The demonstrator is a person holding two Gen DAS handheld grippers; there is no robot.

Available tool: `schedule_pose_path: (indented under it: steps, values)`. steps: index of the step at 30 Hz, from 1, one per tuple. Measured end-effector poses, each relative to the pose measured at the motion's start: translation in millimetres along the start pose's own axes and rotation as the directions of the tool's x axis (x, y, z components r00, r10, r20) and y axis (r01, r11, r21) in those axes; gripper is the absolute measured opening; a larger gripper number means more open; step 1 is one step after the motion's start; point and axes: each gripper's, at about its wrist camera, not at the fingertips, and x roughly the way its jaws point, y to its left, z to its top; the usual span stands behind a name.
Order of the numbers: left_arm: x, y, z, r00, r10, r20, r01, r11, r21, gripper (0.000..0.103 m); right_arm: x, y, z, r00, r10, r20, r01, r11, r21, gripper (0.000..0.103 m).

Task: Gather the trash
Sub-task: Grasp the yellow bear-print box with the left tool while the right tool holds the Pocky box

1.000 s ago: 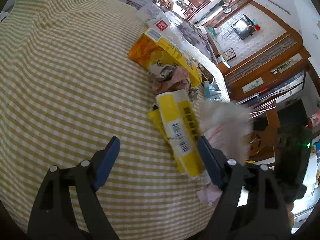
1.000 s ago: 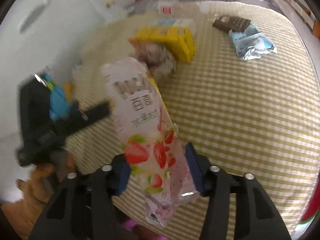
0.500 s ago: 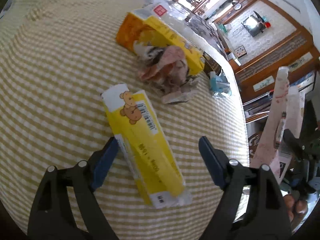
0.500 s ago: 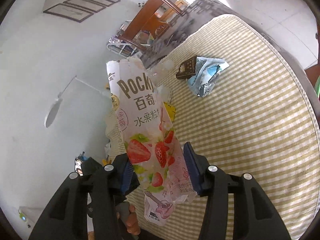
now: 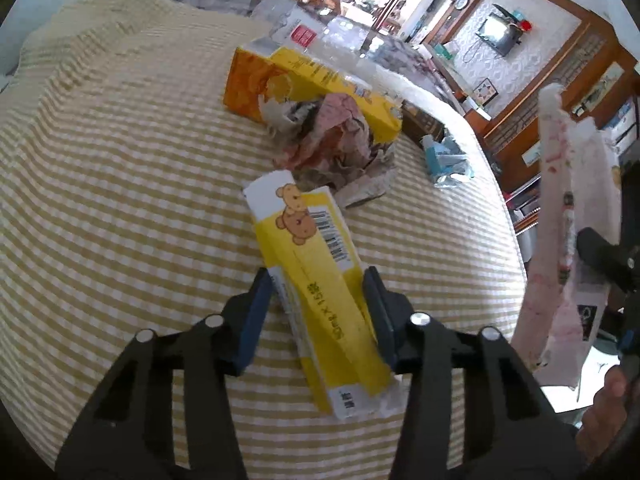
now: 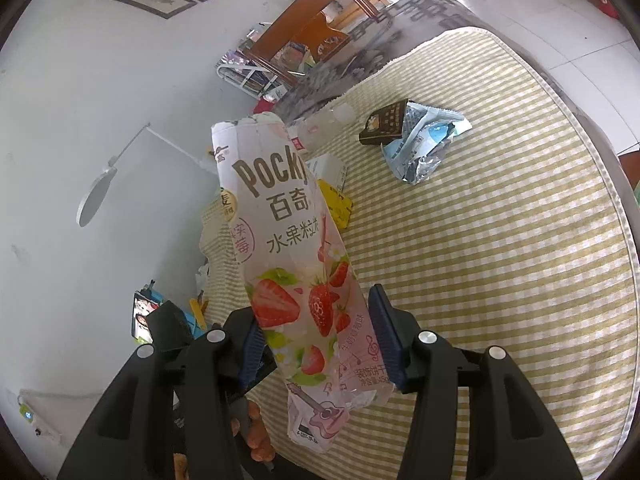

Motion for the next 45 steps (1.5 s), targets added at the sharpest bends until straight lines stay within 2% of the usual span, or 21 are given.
schedule_pose_path:
  steps: [1,4,8,19,30,36,40,45]
  values:
    - [-4,-3,1,1.000,0.009,0.017,-0.009,1.000,0.020,0.040,0,0,0,1.000,-0.001,0.000,0.001,1.000,0.000,0.048]
    - [-16,-14,1,0.998,0.028,0.064,-0.034,0.995,0.093,0.025,1,0,0,1.000,-0.005,-0.002,0.005,1.000,0.000,0.048]
    - [-29,-22,2,0.995,0.006,0.095,-0.019,0.991,0.130,0.024,2,1,0,1.000,-0.005,-0.003,0.005,1.000,-0.005,0.048]
    - [-69,-34,9,0.986,-0.077,0.150,0.058,0.990,0.129,0.024,-7,0,0,0.999,0.029,0.029,-0.029,1.000,0.003,0.048]
    - [-82,-64,10,0.982,-0.101,0.160,0.070,0.980,0.187,0.024,-28,-2,-1,0.993,0.081,0.090,-0.083,0.996,0.016,0.048]
    - [-86,-88,7,0.980,-0.117,0.161,0.074,0.965,0.250,0.024,-54,-10,-3,0.979,0.101,0.179,-0.109,0.993,0.038,0.048]
    - [-83,-104,3,0.980,-0.133,0.147,0.085,0.953,0.292,0.024,-70,-21,-4,0.963,0.133,0.232,-0.155,0.985,0.076,0.048]
    - [-77,-122,-4,0.980,-0.163,0.118,0.117,0.939,0.323,0.024,-93,-33,-8,0.931,0.178,0.318,-0.221,0.970,0.104,0.048]
